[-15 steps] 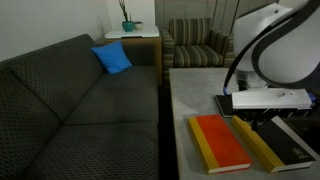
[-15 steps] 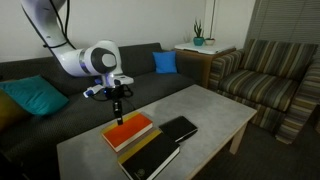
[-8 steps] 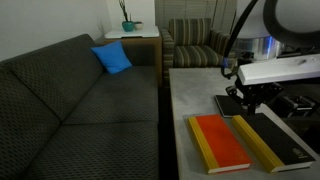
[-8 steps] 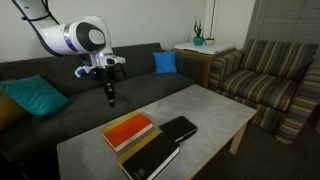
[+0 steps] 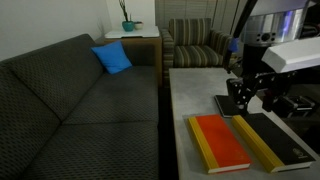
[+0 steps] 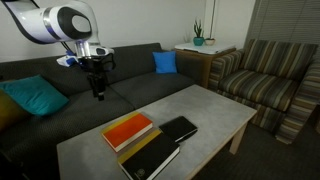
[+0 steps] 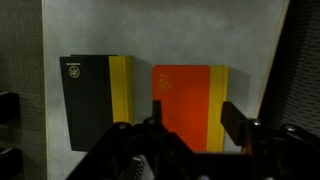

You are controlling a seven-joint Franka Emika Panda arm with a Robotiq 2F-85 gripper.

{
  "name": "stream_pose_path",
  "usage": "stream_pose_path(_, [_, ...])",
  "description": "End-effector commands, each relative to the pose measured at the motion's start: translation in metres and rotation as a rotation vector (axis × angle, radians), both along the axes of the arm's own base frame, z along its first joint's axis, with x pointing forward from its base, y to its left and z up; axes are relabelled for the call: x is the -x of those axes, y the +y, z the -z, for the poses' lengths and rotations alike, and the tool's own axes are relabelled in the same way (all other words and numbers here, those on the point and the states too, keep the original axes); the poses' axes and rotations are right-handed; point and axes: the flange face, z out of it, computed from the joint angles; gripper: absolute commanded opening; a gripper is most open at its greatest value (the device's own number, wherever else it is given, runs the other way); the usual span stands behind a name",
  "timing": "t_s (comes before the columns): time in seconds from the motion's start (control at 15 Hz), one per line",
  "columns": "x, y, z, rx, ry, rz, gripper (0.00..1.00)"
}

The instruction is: Close the open book on the table

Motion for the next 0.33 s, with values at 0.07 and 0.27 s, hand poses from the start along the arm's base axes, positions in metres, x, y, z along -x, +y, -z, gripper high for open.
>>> stream_pose_path(0.07, [0.030,-0.003,-0.015,-0.016,0.041,-0.108,1.00])
stream_pose_path(0.27, [0.042,-0.001,-0.017,-0.017,0.060,-0.154,1.00])
